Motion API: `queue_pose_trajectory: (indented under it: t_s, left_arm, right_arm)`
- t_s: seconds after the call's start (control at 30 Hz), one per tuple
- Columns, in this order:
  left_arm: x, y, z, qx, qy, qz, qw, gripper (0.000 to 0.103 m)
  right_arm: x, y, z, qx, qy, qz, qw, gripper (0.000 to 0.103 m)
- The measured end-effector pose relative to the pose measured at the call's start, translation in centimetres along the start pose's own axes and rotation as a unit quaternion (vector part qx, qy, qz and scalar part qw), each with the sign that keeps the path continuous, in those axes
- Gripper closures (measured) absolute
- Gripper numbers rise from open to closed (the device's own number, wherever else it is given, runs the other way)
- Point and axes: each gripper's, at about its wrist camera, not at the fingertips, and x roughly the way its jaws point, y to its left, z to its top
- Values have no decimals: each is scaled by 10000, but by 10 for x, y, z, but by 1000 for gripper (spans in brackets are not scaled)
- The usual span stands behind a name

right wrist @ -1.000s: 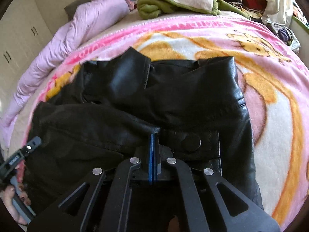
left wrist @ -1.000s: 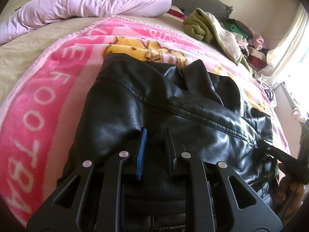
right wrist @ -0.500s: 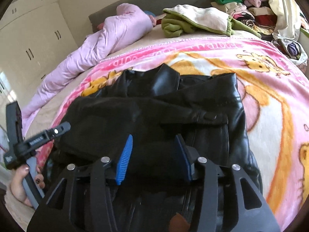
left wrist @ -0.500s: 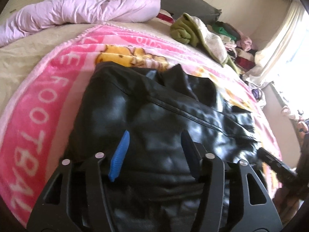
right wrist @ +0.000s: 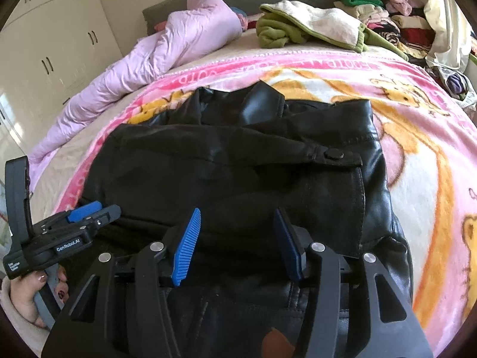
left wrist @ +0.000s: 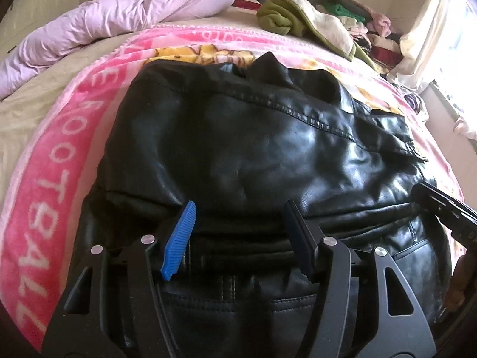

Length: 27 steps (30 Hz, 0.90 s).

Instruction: Fold large clothes

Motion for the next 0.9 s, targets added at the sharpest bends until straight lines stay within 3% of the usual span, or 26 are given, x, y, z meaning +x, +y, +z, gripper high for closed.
queue_pose_trajectory:
  t_s: [0.2,0.5,0.67,0.77,0.9]
  left_arm:
    - [1,4,-1,-69,-1,-118,9999,50]
    - [-2,1,-1,-31,-56,-63,10000,50]
    - [-5,1,0,-69,-58,-104,9999,50]
    - [-10,-1,0,-135,-81,-282,9995,38]
    - [-16,-8,0,-20,-144,-245,9996,30]
  right_arm:
    - [17,-6,-9,-97,383,-462,9982,54]
    - [22,-11,-13,213,386,-430,9981,53]
    - [4,-12,-13,422,108,-167,9989,37]
    - [-7,-9,-12,458,-23,-13,9989,23]
    - [-16,-7,-13,456,-134,9,9989,15]
